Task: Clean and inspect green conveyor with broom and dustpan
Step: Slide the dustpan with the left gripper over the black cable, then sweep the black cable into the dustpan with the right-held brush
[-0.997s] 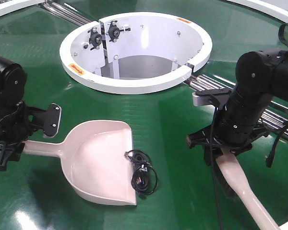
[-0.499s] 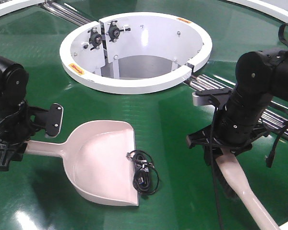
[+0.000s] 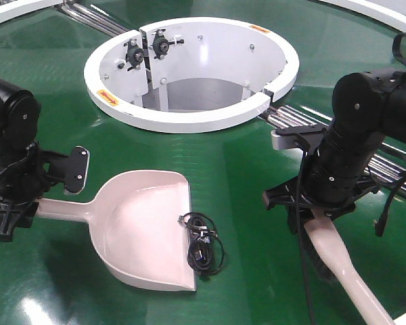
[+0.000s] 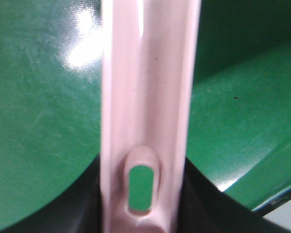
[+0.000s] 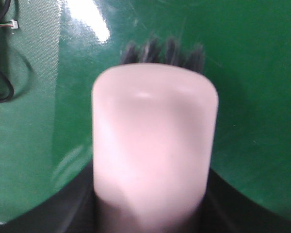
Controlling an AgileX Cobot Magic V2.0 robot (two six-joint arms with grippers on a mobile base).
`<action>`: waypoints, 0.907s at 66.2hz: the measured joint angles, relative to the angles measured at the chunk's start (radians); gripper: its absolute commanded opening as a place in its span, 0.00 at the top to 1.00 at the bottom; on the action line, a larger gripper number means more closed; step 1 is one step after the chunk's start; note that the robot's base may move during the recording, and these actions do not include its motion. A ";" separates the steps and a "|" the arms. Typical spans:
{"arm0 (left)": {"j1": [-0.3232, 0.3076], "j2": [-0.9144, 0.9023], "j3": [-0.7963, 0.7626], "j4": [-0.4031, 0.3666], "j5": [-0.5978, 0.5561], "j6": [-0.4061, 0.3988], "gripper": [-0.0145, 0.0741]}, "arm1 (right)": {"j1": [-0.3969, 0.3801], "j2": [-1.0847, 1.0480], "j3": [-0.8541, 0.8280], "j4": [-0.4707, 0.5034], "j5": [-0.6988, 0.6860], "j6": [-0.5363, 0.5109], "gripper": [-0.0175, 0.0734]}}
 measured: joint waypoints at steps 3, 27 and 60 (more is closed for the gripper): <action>0.000 0.000 0.000 0.000 0.000 0.000 0.86 | 0.000 0.000 0.000 0.000 -0.003 -0.001 0.81; 0.000 0.000 0.000 -0.001 0.000 0.000 0.86 | -0.024 0.000 0.000 0.001 -0.026 -0.003 0.81; 0.000 0.000 0.000 -0.003 0.000 0.000 0.86 | 0.007 0.219 -0.154 0.121 -0.005 0.018 0.81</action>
